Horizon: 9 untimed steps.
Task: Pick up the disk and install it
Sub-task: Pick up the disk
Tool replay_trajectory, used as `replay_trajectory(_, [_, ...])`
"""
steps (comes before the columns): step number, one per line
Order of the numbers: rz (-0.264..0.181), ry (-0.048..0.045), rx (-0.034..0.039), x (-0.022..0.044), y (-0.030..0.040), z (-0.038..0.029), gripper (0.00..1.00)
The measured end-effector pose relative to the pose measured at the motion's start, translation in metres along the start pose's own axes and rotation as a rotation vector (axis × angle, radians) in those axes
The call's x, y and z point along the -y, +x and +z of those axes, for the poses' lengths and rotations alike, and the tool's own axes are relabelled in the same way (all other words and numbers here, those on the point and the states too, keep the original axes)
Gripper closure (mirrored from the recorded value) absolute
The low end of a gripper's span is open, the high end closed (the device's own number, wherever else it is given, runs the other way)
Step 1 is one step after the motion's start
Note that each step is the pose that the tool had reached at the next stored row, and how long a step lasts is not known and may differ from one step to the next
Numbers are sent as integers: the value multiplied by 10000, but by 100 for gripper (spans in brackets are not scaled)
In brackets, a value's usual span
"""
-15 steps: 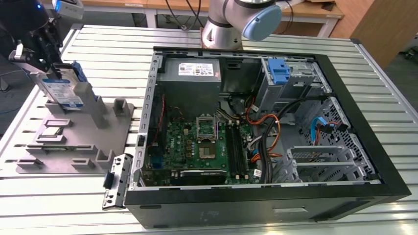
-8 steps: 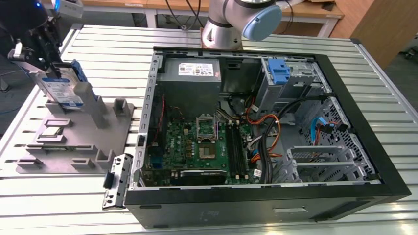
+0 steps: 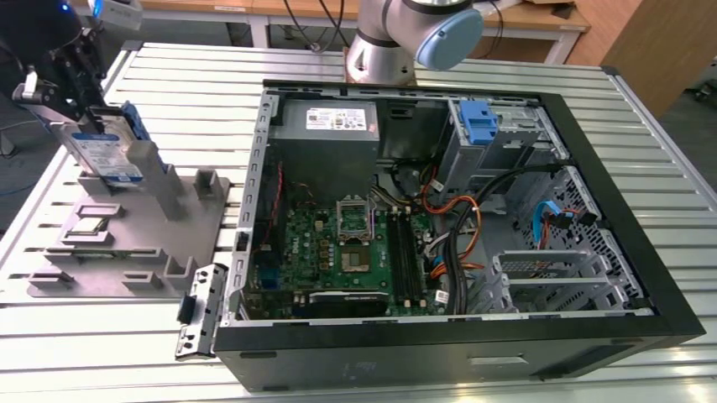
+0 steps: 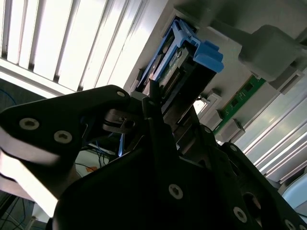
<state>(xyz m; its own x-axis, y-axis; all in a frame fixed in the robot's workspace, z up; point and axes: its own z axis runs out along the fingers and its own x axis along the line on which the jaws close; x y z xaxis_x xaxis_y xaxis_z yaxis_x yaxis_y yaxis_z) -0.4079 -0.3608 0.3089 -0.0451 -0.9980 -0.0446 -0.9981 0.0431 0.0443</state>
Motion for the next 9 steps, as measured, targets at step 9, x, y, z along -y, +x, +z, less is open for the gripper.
replay_trajectory(9, [0, 1, 0, -4, -4, -80, 65])
